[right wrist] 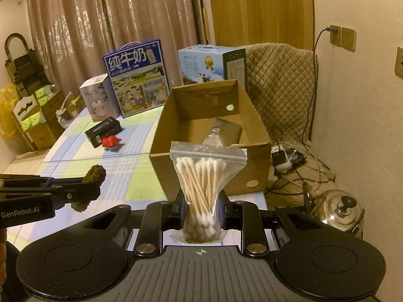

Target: Organize objects

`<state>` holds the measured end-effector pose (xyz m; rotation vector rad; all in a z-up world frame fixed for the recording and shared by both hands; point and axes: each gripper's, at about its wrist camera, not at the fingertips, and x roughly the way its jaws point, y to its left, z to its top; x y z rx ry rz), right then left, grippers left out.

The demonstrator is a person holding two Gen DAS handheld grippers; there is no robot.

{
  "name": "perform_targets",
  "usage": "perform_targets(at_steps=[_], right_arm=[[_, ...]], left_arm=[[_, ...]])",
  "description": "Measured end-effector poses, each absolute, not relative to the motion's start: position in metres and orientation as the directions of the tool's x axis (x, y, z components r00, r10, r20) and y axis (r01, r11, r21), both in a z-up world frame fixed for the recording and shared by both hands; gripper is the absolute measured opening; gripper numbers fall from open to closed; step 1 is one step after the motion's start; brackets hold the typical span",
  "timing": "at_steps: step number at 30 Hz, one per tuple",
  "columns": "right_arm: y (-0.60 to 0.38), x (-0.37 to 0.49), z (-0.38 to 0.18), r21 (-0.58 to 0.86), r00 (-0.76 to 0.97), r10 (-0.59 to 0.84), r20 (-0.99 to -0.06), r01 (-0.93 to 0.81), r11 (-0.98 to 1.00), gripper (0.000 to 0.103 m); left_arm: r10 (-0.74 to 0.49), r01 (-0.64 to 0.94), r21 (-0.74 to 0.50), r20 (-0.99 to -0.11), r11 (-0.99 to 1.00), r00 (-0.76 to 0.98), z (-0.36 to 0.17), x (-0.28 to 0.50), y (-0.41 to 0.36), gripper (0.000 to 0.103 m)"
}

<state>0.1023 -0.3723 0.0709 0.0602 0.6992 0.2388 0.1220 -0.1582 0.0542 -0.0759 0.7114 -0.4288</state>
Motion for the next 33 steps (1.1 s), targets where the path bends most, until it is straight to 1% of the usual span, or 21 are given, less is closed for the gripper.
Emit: perform_targets(at_steps=[15, 33], right_arm=[[-0.387, 0.130, 0.077, 0.118, 0.740, 0.239, -0.629, -0.213, 0.970, 0.022], [-0.385, 0.237, 0.072, 0.102, 0.721, 0.253, -0.645, -0.246, 0.964, 0.022]], left_arm=[[-0.421, 0.386, -0.197, -0.611, 0.901, 0.670, 0.062, 0.155, -0.182, 0.015], [-0.384, 0.377, -0.158, -0.643, 0.913, 0.662, 0.051, 0.262, -0.193, 0.015]])
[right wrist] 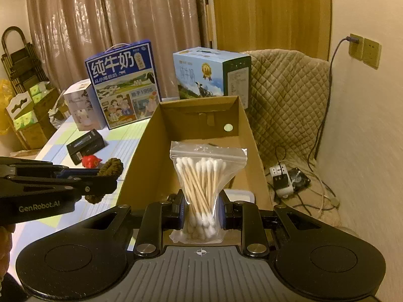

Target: Organize objects

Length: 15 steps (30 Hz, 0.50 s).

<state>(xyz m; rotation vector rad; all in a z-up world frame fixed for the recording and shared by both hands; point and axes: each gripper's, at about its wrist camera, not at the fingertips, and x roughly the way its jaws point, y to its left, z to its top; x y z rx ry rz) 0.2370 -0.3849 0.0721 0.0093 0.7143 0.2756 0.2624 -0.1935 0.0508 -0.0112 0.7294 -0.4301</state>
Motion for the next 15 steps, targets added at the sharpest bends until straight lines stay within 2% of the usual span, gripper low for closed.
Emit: perform_targets(at_steps=[15], right_arm=[[-0.379, 0.287, 0.057, 0.101, 0.703, 0.244, -0.669, -0.239, 0.966, 0.022]], left_arm=[[-0.364, 0.375, -0.137, -0.676, 0.917, 0.641, 0.028, 0.312, -0.196, 0.015]])
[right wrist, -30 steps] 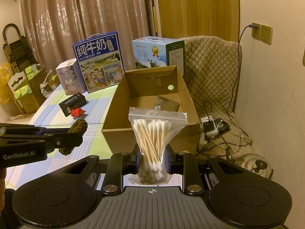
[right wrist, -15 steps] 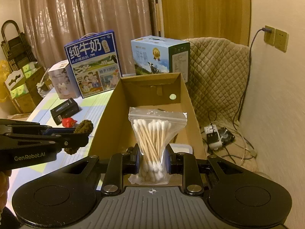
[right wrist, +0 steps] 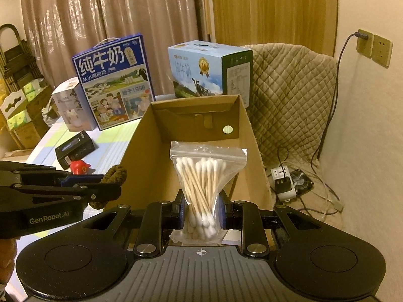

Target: Organize objects

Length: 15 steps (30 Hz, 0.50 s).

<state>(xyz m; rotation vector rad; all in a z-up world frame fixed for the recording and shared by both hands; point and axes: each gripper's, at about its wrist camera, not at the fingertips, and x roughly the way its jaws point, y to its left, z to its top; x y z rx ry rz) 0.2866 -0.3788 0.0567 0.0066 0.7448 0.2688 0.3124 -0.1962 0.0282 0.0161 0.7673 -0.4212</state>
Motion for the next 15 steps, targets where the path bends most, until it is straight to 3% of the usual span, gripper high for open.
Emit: perform_targets(at_steps=[5, 7, 15], right_arm=[[-0.379, 0.293, 0.054, 0.102, 0.700, 0.242, -0.672, -0.236, 0.966, 0.022], [-0.380, 0.295, 0.053, 0.102, 0.700, 0.239, -0.673, -0.232, 0.967, 0.022], [-0.383, 0.296, 0.048, 0.120, 0.691, 0.245, -0.680, -0.224, 0.967, 0.022]], left_arm=[[-0.370, 0.374, -0.148, -0.673, 0.916, 0.640, 0.024, 0.321, -0.198, 0.018], [-0.370, 0.365, -0.154, -0.664, 0.918, 0.650, 0.023, 0.325, -0.197, 0.031], [-0.359, 0.336, -0.168, -0.659, 0.927, 0.661, 0.023, 0.328, -0.185, 0.032]])
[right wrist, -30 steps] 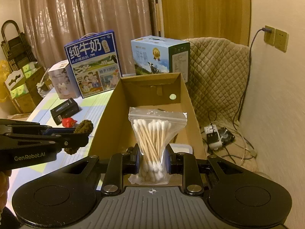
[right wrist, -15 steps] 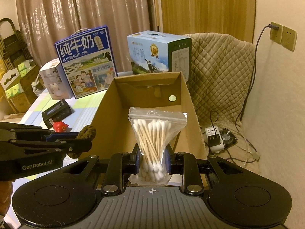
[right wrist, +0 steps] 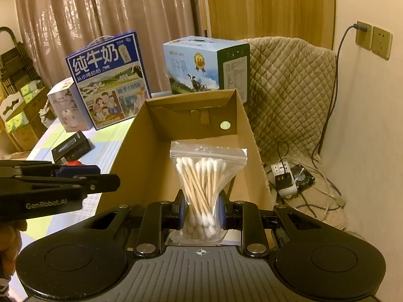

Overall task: Organize objects
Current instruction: 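Open the right tool to drop the swab bag into the box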

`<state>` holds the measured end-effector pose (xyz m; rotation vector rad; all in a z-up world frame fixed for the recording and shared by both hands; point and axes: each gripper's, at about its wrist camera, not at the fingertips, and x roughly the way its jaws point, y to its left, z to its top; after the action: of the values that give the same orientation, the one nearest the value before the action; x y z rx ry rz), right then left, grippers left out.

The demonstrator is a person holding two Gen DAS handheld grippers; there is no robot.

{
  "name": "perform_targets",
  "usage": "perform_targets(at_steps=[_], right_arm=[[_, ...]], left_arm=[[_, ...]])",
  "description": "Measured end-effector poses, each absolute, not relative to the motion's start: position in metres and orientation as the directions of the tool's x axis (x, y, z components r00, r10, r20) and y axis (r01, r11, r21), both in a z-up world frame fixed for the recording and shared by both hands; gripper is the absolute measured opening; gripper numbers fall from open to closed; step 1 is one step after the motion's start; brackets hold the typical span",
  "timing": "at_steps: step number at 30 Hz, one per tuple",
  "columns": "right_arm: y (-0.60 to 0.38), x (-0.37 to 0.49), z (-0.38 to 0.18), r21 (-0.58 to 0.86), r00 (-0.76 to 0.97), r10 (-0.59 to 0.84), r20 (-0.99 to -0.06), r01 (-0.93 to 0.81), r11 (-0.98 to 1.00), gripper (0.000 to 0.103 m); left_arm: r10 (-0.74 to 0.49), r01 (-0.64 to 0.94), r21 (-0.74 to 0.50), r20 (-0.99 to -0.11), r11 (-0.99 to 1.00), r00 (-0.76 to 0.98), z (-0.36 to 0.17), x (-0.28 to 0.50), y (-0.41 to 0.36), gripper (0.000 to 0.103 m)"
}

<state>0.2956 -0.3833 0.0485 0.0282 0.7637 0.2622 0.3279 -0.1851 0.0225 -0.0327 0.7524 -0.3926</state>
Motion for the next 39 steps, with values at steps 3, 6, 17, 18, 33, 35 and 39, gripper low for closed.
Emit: perform_targets(at_steps=[3, 6, 17, 18, 33, 35, 39], right_arm=[[-0.382, 0.294, 0.048, 0.127, 0.690, 0.251, -0.679, -0.226, 0.966, 0.022], [-0.381, 0.294, 0.049, 0.134, 0.689, 0.258, -0.677, -0.229, 0.964, 0.022], [-0.380, 0.299, 0.053, 0.210, 0.716, 0.318, -0.621, -0.239, 0.948, 0.036], [-0.382, 0.301, 0.052, 0.230, 0.723, 0.325, -0.609, -0.231, 0.945, 0.062], [-0.372, 0.276, 0.065, 0.220, 0.715, 0.309, -0.627, -0.218, 0.951, 0.077], [-0.367, 0.270, 0.070, 0.215, 0.718, 0.313, -0.622, -0.228, 0.950, 0.077], [-0.358, 0.256, 0.084, 0.195, 0.729, 0.315, -0.608, -0.248, 0.949, 0.077]], left_arm=[[-0.353, 0.330, -0.165, -0.657, 0.929, 0.666, 0.024, 0.324, -0.181, 0.034], [-0.347, 0.323, -0.163, -0.656, 0.932, 0.670, 0.025, 0.320, -0.177, 0.035], [-0.329, 0.307, -0.158, -0.674, 0.939, 0.661, 0.021, 0.312, -0.169, 0.043], [-0.326, 0.305, -0.155, -0.674, 0.940, 0.663, 0.021, 0.311, -0.169, 0.046], [-0.310, 0.295, -0.140, -0.672, 0.945, 0.673, 0.034, 0.283, -0.153, 0.079], [-0.306, 0.295, -0.134, -0.669, 0.946, 0.677, 0.038, 0.275, -0.149, 0.081], [-0.296, 0.295, -0.117, -0.662, 0.948, 0.689, 0.048, 0.259, -0.141, 0.085]])
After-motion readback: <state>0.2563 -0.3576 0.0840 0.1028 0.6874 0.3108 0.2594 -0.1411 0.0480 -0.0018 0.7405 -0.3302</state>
